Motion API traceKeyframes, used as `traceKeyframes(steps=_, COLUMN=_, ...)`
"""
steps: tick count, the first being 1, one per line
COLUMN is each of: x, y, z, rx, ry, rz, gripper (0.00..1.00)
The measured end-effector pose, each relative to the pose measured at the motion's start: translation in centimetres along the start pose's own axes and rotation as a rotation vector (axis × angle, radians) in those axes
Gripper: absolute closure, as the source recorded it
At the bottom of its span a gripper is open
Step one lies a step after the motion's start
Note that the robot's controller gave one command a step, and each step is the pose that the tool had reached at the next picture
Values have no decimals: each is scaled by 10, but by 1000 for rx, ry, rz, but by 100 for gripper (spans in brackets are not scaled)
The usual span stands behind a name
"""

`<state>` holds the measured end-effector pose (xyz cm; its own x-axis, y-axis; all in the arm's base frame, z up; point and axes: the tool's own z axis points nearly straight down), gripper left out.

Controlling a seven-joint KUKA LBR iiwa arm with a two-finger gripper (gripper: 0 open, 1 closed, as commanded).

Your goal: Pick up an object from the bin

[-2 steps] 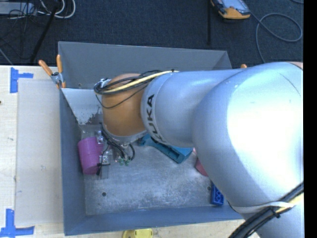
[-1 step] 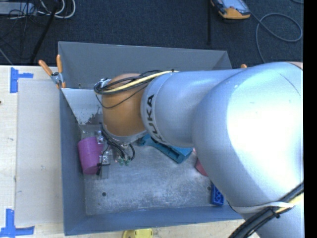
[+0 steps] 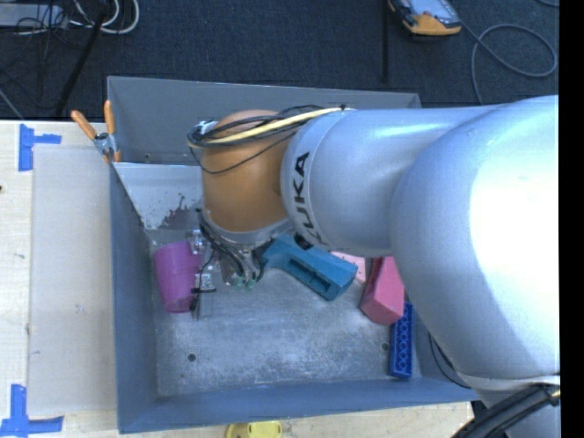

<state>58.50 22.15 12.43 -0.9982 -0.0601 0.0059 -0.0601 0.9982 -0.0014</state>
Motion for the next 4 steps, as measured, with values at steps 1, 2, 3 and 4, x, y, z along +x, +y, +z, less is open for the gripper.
traceKeyframes(steps=1, x=6, y=8, z=-16, rx=-5, ry=-17, rz=3, gripper=100)
traceKeyframes(steps=2, x=11, y=6, z=0, rx=1, ry=5, rz=10, gripper=100)
traceKeyframes(steps=3, x=-21, y=-32, z=-2, rx=-4, ry=-8, rz=33, gripper=100)
traceKeyframes(steps=4, x=-27, y=-38, z=37, rx=-2, ry=-9, rz=65, gripper=100)
